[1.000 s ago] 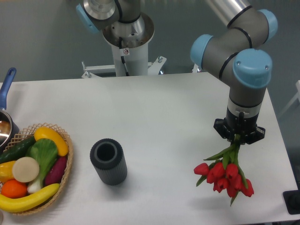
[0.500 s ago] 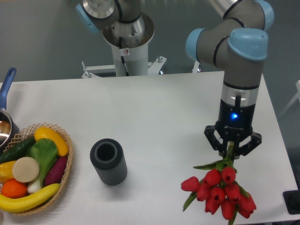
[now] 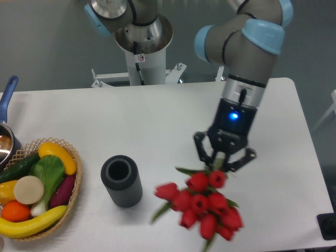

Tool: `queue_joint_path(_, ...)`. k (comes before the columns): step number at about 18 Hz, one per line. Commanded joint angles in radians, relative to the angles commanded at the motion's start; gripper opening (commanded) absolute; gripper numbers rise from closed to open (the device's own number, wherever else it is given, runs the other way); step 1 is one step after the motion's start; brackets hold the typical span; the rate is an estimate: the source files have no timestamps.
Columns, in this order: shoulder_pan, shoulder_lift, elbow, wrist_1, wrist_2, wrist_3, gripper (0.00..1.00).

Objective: Insert the flowers into the vase
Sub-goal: 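Carry the red tulips toward the dark grey vase, stems downward, then lower the tulip stems into the vase opening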

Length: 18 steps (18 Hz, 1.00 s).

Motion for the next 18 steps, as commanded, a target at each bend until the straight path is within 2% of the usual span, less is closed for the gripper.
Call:
queue_joint_path(2, 0.005, 0.019, -0.035, 0.026, -0.048, 0.003, 0.00)
queue_joint_path(7, -0.023, 0.037, -0.042, 0.026, -0.075, 0.008, 0.00)
queue_joint_path(10, -0.032, 0.032, -0.066, 0.049, -0.235, 0.011, 0.00)
queue_joint_path(18, -0.116, 0.012, -0.051, 0.055, -0.284, 0.020, 0.00)
